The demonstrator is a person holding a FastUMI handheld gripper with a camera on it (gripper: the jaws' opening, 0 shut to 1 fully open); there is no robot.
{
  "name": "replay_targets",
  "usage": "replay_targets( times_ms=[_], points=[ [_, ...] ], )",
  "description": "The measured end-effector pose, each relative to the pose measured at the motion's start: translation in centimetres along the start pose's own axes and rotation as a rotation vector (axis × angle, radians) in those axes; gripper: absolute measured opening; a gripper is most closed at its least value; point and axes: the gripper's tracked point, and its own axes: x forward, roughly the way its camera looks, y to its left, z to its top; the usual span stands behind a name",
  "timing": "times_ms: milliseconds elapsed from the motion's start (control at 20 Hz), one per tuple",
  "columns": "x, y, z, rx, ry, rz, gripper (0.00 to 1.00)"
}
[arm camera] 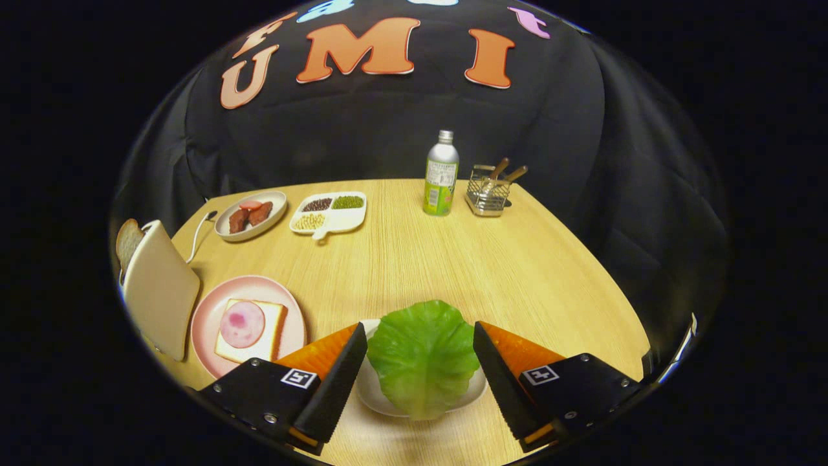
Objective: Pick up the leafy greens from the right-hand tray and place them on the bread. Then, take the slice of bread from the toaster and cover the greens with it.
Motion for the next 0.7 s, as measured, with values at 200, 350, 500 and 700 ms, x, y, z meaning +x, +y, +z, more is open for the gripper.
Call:
replay_targets(
  times_ms=[200,350,500,700],
  points=[
    [1.7,-0.1,-2.4,-0.015,0.082,0.007,1.00],
    [2.8,-0.3,-3.9,-0.017,0.126,0.004,0.99],
    [3.2,-0.1,-4.5,-0.011,0.146,0.011,0.99],
    [3.3,0.2,-5.1,0.001,0.167,0.023,0.97]
  ],
)
